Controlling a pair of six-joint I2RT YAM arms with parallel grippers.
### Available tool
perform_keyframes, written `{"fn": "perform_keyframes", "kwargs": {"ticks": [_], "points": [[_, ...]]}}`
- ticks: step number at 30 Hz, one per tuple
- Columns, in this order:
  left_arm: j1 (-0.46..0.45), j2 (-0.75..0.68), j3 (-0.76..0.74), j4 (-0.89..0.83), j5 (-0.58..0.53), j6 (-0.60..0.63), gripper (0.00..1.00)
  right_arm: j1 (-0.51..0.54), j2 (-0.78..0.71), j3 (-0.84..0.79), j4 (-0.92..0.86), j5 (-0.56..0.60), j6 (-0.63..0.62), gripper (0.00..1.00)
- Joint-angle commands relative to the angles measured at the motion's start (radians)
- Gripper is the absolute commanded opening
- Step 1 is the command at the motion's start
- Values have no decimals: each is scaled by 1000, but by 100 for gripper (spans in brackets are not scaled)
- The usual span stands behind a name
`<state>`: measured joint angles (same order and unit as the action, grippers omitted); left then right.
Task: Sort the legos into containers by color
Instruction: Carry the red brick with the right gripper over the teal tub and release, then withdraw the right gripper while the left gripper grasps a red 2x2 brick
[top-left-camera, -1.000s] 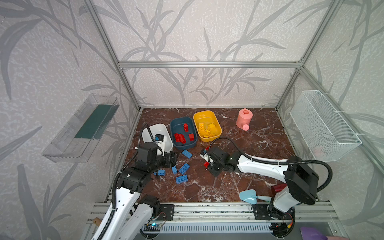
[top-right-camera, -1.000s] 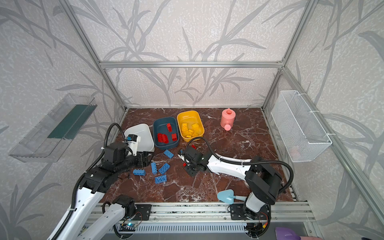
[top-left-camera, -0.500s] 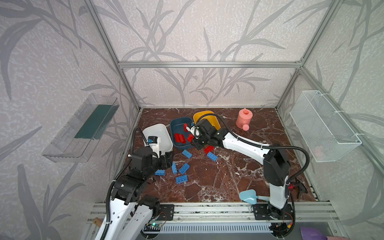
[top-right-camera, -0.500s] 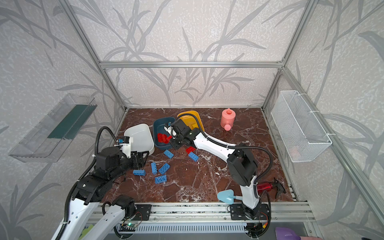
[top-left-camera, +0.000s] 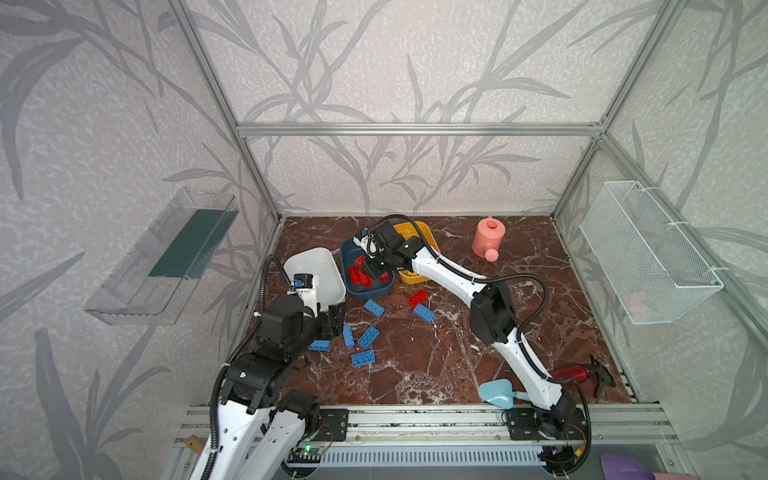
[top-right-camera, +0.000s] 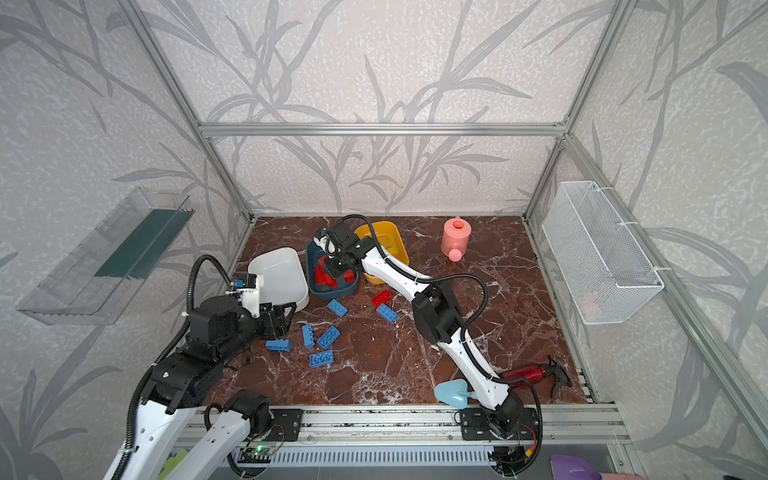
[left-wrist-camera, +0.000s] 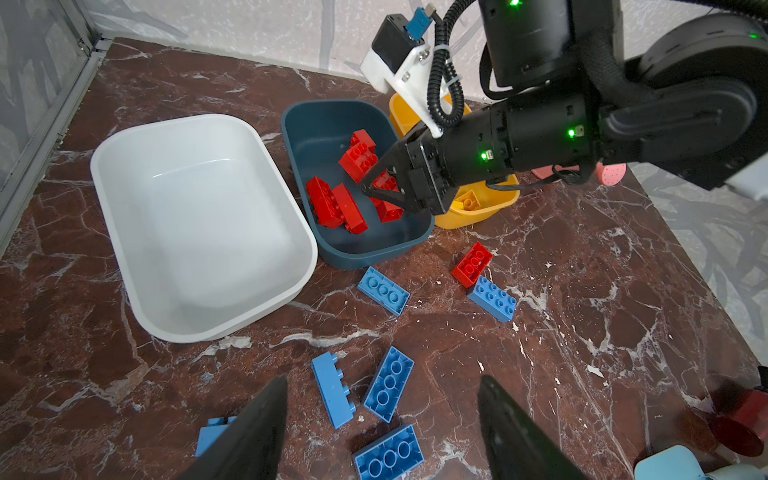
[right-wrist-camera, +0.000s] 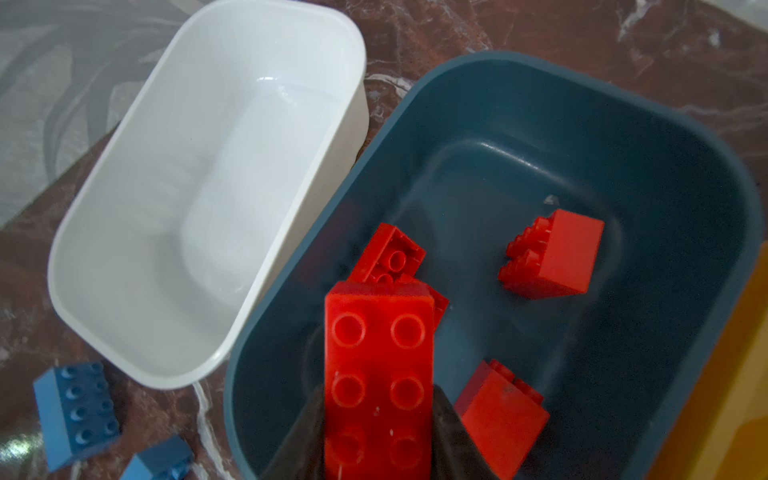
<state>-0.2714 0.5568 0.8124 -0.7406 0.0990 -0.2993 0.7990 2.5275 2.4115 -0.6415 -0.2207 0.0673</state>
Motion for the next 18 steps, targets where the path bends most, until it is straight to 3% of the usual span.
{"fn": "perform_keyframes", "kwargs": {"ticks": [1, 5, 11, 15, 18], "points": [[-2, 14, -7, -6, -1, 5, 72, -8, 48, 147, -135, -33, 5, 50], [-2, 39, -1, -2, 15, 16, 72, -11, 19, 157, -130, -32, -2, 69], [-3, 122, 43, -10, 49, 35, 72, -20, -158, -1, -111, -36, -6, 77], [-23, 191, 74, 12, 67, 5, 72, -40, -412, -363, 51, -46, 29, 80], [-82, 242, 86, 48, 27, -14, 72, -74, -642, -725, 295, -59, 86, 82]]}}
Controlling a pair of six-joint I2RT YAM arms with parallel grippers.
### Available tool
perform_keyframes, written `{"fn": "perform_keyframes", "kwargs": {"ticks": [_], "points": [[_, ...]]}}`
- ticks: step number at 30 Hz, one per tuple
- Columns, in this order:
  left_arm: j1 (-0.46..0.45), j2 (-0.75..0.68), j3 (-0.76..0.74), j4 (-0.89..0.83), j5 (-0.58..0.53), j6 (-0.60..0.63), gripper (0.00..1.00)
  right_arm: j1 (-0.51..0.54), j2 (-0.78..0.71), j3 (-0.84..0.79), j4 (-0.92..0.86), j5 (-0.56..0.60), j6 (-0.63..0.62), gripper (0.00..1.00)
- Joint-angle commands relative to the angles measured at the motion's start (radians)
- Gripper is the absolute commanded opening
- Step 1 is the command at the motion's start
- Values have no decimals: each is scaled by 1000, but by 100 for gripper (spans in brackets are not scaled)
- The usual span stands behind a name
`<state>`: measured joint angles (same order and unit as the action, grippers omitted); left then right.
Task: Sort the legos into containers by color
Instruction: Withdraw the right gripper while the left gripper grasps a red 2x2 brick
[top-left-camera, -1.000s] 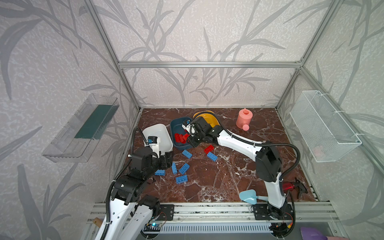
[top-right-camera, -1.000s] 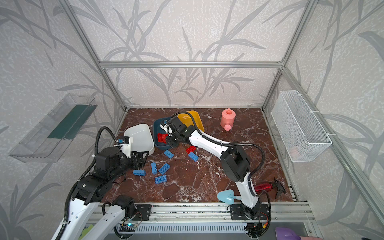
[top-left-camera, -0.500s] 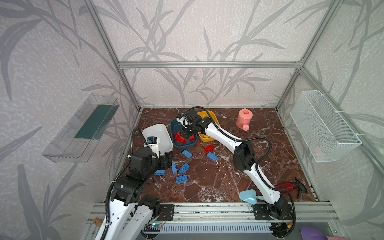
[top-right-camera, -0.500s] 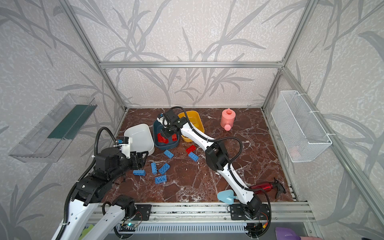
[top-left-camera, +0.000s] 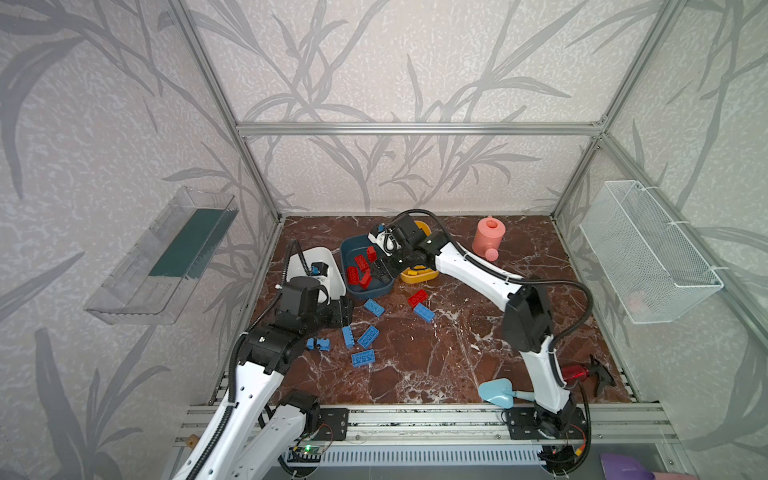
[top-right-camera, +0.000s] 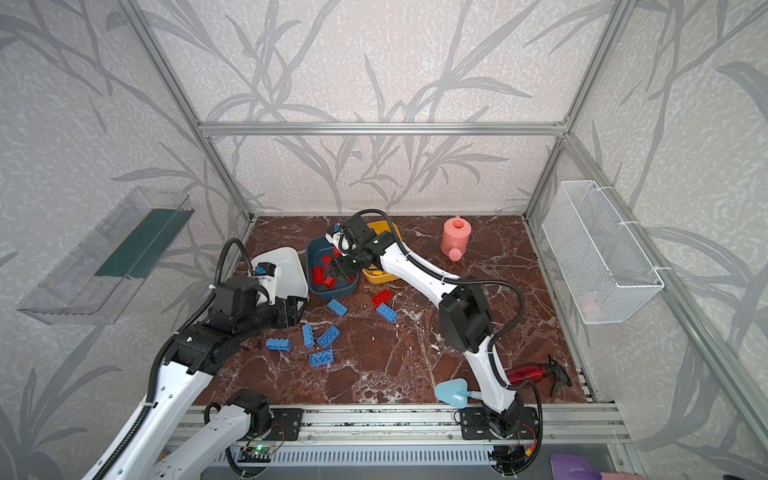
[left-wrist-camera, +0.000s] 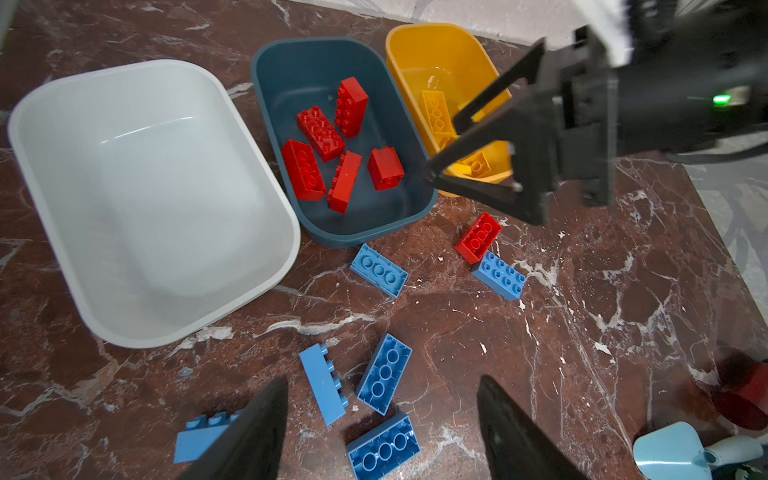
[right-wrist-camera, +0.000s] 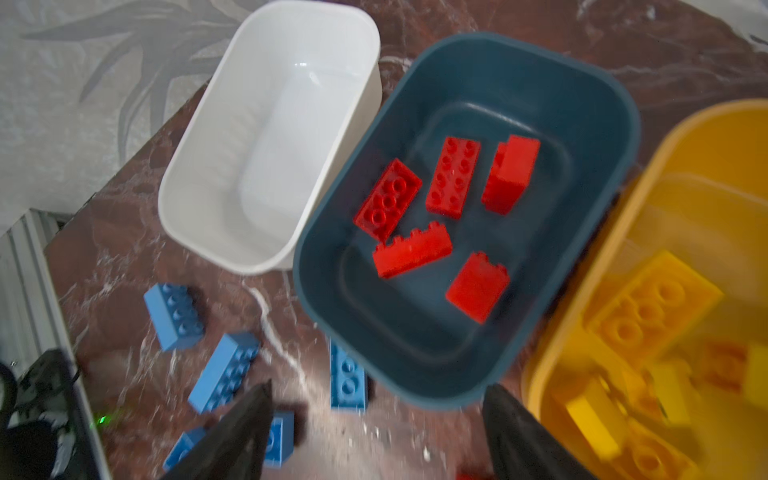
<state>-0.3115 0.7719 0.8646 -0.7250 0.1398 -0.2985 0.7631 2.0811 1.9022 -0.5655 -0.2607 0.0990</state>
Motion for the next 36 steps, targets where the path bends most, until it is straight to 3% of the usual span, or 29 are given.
{"fn": "perform_keyframes", "kwargs": {"ticks": [1, 4, 8, 15, 25, 36], "points": [[-65, 47, 36, 45, -40, -19, 72, -54, -265, -319, 281, -22, 79, 84], [-176, 145, 50, 82, -126, -31, 72, -123, -477, -618, 432, -49, 177, 86], [-261, 308, 65, 167, -152, -64, 72, -186, -708, -948, 577, -50, 259, 86], [-372, 674, 198, 246, -207, 2, 72, -265, -1023, -1254, 588, -29, 306, 89], [-402, 976, 384, 223, -184, 89, 72, -300, -1371, -1348, 434, -83, 310, 92], [-405, 1185, 529, 223, -191, 89, 70, -308, -1469, -1394, 461, -156, 274, 94]]}}
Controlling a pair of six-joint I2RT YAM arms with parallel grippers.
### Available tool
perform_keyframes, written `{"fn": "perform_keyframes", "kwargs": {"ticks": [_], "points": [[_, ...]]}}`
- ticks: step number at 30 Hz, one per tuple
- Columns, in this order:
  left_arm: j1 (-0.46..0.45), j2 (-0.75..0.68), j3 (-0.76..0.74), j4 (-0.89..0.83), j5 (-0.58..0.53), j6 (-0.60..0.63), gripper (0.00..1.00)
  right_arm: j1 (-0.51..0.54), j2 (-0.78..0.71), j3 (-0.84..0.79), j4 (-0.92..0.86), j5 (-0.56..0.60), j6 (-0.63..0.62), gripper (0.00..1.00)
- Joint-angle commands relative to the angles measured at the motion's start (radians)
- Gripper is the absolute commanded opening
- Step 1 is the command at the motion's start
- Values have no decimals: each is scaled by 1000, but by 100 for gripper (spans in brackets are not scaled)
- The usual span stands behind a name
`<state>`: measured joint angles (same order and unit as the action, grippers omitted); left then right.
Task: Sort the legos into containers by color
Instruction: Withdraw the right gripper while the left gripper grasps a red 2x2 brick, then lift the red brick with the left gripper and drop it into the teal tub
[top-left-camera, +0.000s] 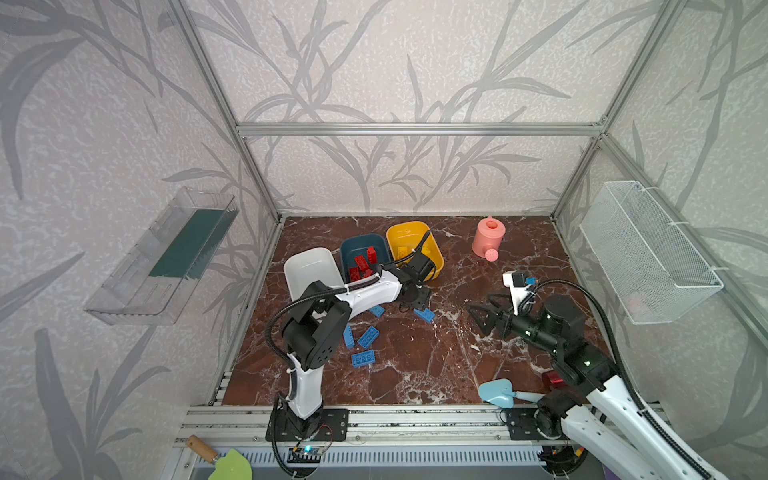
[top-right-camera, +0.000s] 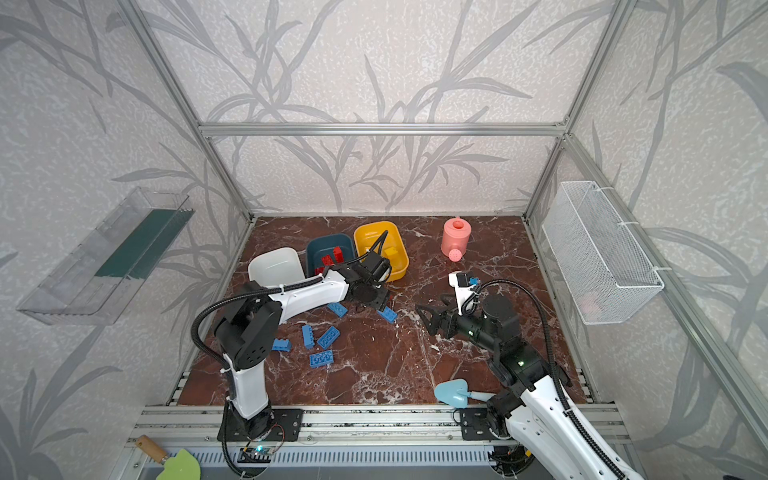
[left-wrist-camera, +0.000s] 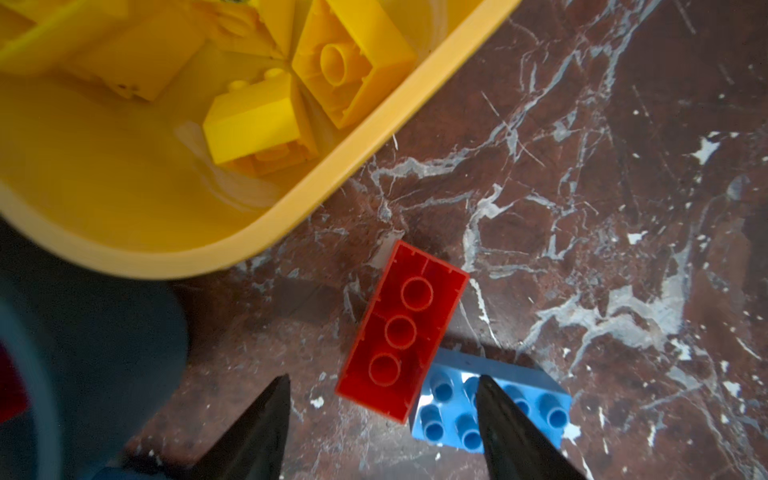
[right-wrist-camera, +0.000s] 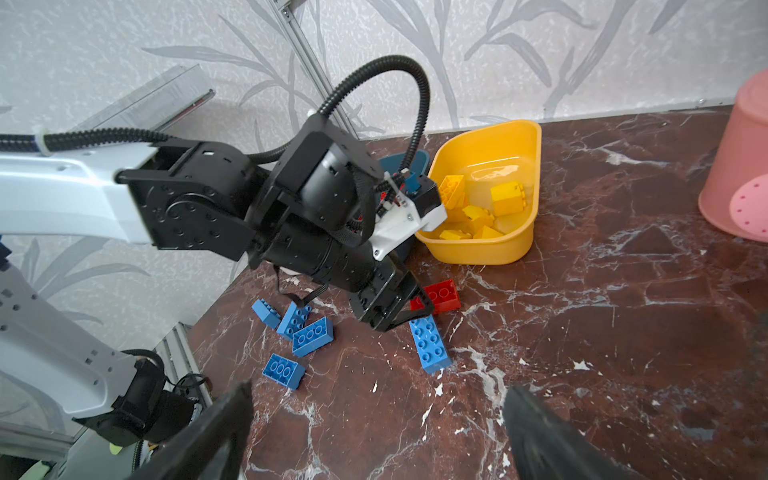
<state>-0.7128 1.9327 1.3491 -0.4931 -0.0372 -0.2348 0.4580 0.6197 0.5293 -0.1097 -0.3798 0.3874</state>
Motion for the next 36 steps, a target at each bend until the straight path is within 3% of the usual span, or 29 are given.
{"fn": "perform_keyframes", "kwargs": {"ticks": [1, 12, 21, 30, 36], "points": [[-4, 41, 58, -13, -12, 29, 69, -2, -6, -26, 10, -40, -13, 94], [-4, 134, 133, -39, -1, 52, 57, -2, 13, -46, 45, -62, 2, 94], [-4, 125, 114, -21, 19, 38, 31, -2, 12, -41, 35, -53, -5, 94], [2, -72, 48, -28, -2, -11, 25, -2, 45, -44, 25, -33, -6, 94], [85, -211, 54, -100, -21, -62, 25, -1, 152, -57, 84, -61, 20, 94]]}}
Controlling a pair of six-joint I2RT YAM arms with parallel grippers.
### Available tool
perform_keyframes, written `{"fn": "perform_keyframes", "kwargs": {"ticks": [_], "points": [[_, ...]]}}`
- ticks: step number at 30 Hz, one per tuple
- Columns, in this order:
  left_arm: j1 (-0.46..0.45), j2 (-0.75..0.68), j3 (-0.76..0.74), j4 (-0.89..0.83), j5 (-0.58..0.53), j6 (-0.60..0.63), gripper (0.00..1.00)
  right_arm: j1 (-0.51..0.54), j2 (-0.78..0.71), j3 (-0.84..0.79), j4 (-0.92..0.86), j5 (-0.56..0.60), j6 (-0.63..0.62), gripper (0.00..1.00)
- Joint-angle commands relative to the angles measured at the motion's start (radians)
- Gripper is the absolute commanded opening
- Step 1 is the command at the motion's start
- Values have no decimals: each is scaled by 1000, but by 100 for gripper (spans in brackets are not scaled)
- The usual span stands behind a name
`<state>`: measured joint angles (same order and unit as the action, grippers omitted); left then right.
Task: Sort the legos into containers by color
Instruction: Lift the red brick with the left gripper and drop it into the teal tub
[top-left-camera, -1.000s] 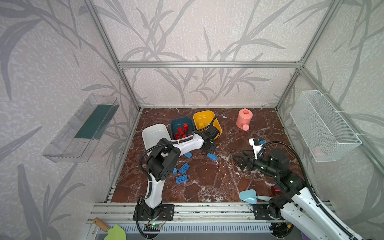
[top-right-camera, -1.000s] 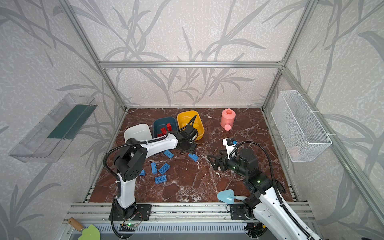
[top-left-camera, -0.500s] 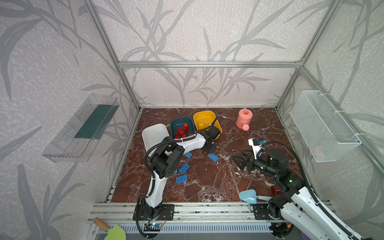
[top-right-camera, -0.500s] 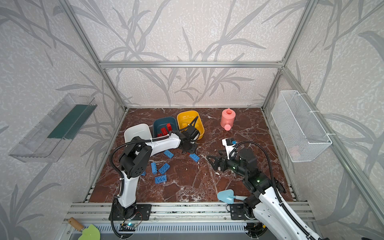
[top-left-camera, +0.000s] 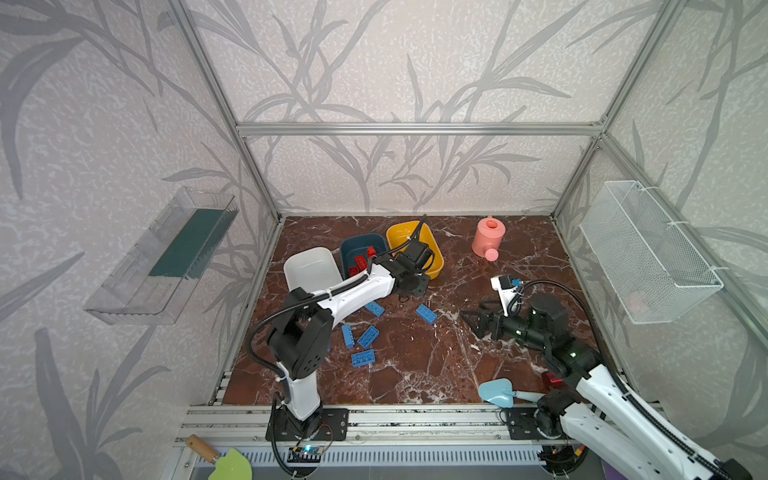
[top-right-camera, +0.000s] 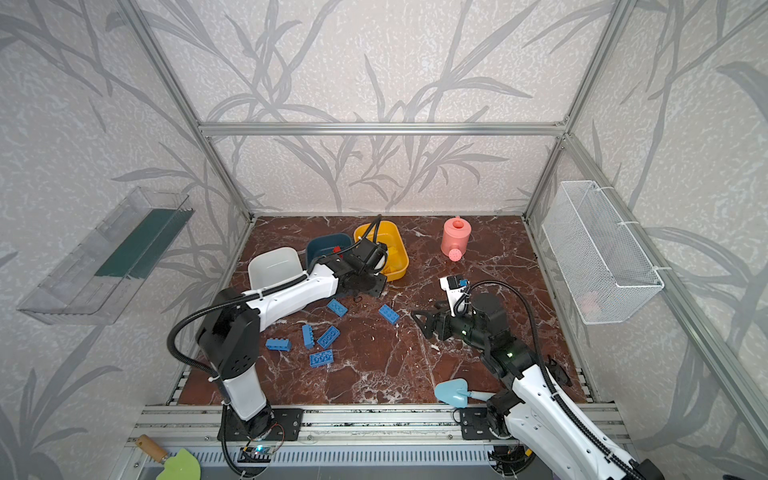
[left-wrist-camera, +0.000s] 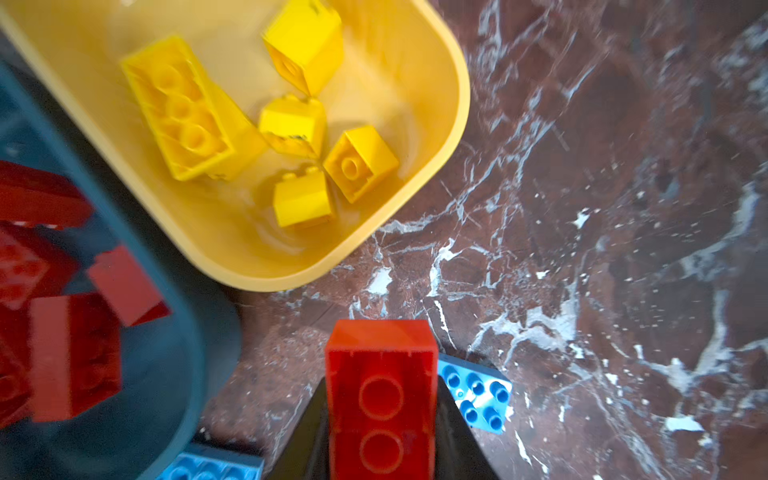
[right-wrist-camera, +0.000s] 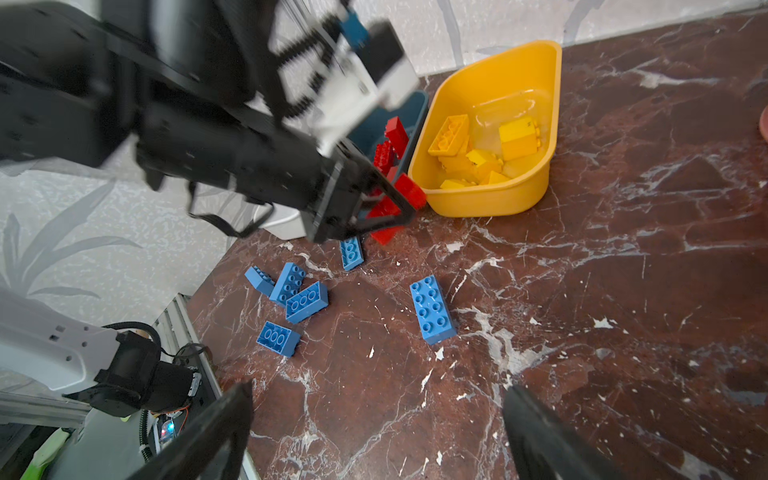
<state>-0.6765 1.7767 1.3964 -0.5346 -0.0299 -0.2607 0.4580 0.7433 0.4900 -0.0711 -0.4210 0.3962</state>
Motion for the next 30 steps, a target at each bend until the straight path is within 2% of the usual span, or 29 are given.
{"fn": "perform_keyframes", "kwargs": {"ticks": [1, 5, 9, 19, 22, 26, 30], "points": [[70, -67, 14, -77, -56, -52, 25, -1, 43, -20, 56, -22, 16, 94], [176, -62, 57, -128, -54, -73, 25, 5, 89, -31, 92, -29, 29, 94], [263, 7, 111, -155, -45, -87, 25, 11, 114, -42, 111, -21, 30, 94], [317, 219, 290, -213, -39, -60, 28, 20, 155, -41, 99, 1, 10, 94], [320, 246, 309, -229, -53, -66, 35, 32, 176, -29, 85, 11, -6, 95], [319, 232, 304, -234, -62, -72, 53, 67, 210, 4, 45, 54, -40, 98], [320, 178, 292, -243, -42, -71, 61, 115, 291, 62, 17, 77, -99, 100]]}}
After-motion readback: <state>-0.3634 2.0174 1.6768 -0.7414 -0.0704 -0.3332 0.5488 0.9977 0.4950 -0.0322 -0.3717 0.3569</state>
